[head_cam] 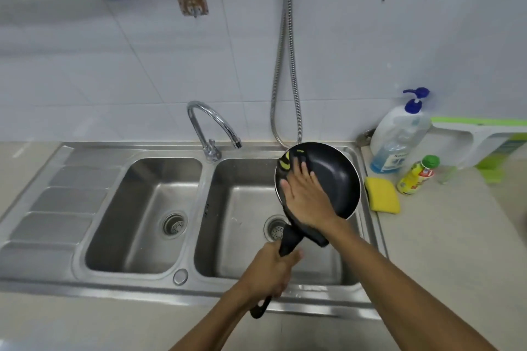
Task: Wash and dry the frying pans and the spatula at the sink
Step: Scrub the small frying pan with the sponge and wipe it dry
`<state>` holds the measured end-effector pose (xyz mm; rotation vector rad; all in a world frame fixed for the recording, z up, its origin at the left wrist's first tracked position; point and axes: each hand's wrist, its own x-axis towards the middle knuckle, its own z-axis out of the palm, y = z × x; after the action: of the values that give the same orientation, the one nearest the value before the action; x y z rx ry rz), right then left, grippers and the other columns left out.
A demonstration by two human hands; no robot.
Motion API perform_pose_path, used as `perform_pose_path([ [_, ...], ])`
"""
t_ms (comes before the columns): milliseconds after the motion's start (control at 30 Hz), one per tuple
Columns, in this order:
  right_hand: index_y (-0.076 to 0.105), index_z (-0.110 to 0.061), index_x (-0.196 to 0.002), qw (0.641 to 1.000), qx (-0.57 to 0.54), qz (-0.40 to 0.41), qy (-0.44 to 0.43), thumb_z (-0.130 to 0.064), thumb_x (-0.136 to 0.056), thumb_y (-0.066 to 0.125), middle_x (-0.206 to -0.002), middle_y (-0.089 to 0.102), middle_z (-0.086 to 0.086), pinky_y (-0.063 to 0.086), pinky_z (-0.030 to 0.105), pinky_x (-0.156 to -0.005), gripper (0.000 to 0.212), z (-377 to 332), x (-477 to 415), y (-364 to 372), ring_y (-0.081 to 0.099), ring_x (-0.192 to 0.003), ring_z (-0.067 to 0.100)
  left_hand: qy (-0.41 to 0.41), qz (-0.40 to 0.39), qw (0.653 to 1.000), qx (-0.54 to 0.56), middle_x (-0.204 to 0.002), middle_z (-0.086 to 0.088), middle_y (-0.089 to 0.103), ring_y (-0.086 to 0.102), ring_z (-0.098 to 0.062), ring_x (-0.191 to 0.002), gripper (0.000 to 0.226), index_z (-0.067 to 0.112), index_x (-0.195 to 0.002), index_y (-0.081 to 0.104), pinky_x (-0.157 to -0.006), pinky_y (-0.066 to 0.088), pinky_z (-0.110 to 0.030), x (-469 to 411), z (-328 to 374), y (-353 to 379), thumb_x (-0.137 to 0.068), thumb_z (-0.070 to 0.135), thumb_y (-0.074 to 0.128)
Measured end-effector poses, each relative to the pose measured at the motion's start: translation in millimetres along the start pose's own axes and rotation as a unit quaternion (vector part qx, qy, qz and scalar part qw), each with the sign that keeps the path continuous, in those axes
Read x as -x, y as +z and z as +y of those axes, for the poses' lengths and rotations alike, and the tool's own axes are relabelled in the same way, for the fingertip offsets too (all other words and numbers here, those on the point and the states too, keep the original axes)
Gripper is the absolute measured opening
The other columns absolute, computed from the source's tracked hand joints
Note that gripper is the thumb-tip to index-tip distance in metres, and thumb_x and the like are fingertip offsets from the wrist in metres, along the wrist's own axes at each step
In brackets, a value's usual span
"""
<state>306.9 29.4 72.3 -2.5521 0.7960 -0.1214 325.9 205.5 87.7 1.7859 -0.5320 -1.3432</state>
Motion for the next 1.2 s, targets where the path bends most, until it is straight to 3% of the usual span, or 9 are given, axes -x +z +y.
perform_pose_path([
  [233,0.033,-0.007,-0.156,0.980,0.186,-0.030,0.056,-0.047,-0.099,-0.005,-0.165,0.027,0.014,0.011,0.048,-0.125,0.079,53.0,28.4,-20.1,0.027,-0.152,0.029,0.020,0.039,0.998,0.035,-0.048,-0.001,0.039,0.033,-0.015,-0.038,0.046,-0.007,-0.108,0.051,-0.037,0.028,-0.024,-27.0,7.3,-18.8,-0.097,0.035,0.066],
  [333,0.032,-0.012,-0.157,0.998,0.028,-0.060,0.025,-0.056,-0.098,-0.015,-0.164,0.032,0.006,0.011,0.042,-0.126,0.088,25.6,59.4,-13.4,0.028,-0.151,0.020,0.022,-0.004,1.000,-0.019,-0.053,-0.003,0.046,0.039,-0.014,-0.040,0.033,0.004,-0.098,0.056,-0.041,0.035,-0.026,-22.2,3.6,-6.3,-0.100,0.037,0.060],
  [500,0.049,-0.016,-0.140,0.936,-0.309,0.091,0.141,-0.042,-0.109,0.032,-0.137,0.060,0.005,0.043,0.041,-0.105,0.044,-10.6,23.9,-28.3,0.055,-0.130,0.025,0.039,-0.016,0.997,-0.071,-0.066,-0.005,0.050,0.046,-0.014,-0.047,0.027,0.011,-0.105,0.056,-0.047,0.043,-0.032,-21.8,1.0,31.4,-0.099,0.037,0.059],
  [600,0.065,-0.018,-0.106,0.839,-0.470,0.195,0.195,-0.030,-0.109,0.038,-0.103,0.072,0.004,0.049,0.040,-0.094,0.029,-11.4,10.5,-41.6,0.066,-0.102,0.021,0.088,0.084,0.977,-0.175,-0.067,0.003,0.057,0.052,-0.010,-0.052,0.028,0.021,-0.087,0.054,-0.052,0.047,-0.029,-29.2,5.7,31.8,-0.099,0.046,0.057],
  [733,0.063,-0.010,-0.124,0.630,-0.723,0.235,0.156,-0.016,-0.109,0.041,-0.125,0.071,0.012,0.056,0.034,-0.097,0.028,0.0,17.5,-75.4,0.067,-0.117,0.023,0.105,0.223,0.932,-0.267,-0.072,0.006,0.056,0.051,-0.007,-0.056,0.033,0.022,-0.093,0.047,-0.049,0.036,-0.021,-31.1,5.1,13.6,-0.103,0.054,0.041],
  [833,0.067,-0.012,-0.113,0.681,-0.662,0.275,0.150,-0.018,-0.109,0.041,-0.109,0.075,0.002,0.057,0.032,-0.091,0.027,19.2,39.9,-90.5,0.069,-0.106,0.018,0.080,0.303,0.900,-0.303,-0.072,0.009,0.051,0.041,-0.004,-0.055,0.024,0.024,-0.095,0.039,-0.054,0.033,-0.026,-32.4,-1.2,1.7,-0.107,0.045,0.037],
  [967,0.064,-0.028,-0.099,0.864,-0.428,0.249,0.096,-0.026,-0.109,0.040,-0.097,0.069,-0.023,0.049,0.036,-0.091,0.026,32.4,76.0,-81.5,0.062,-0.096,-0.001,0.091,0.344,0.899,-0.254,-0.075,0.006,0.055,0.054,-0.015,-0.064,0.025,0.025,-0.090,0.038,-0.055,0.041,-0.032,-39.4,-24.9,-12.7,-0.099,0.032,0.060],
  [1067,0.049,-0.025,-0.148,0.957,-0.226,0.181,-0.003,-0.029,-0.108,0.036,-0.151,0.049,-0.015,0.036,0.031,-0.116,0.042,29.4,86.5,-48.5,0.040,-0.142,-0.001,0.116,0.284,0.919,-0.249,-0.072,0.006,0.055,0.055,-0.017,-0.062,0.028,0.023,-0.087,0.039,-0.051,0.032,-0.024,-40.8,-29.9,-15.2,-0.095,0.026,0.066],
  [1200,0.053,-0.009,-0.145,0.971,0.162,0.127,-0.119,-0.024,-0.101,0.038,-0.162,0.036,0.009,0.034,0.051,-0.117,0.049,27.1,82.4,18.6,0.019,-0.154,0.034,0.141,0.222,0.887,-0.380,-0.097,-0.002,0.071,0.069,-0.023,-0.081,0.028,0.023,-0.124,0.048,-0.067,0.051,-0.032,-42.9,-25.8,-1.9,-0.102,0.038,0.053],
])
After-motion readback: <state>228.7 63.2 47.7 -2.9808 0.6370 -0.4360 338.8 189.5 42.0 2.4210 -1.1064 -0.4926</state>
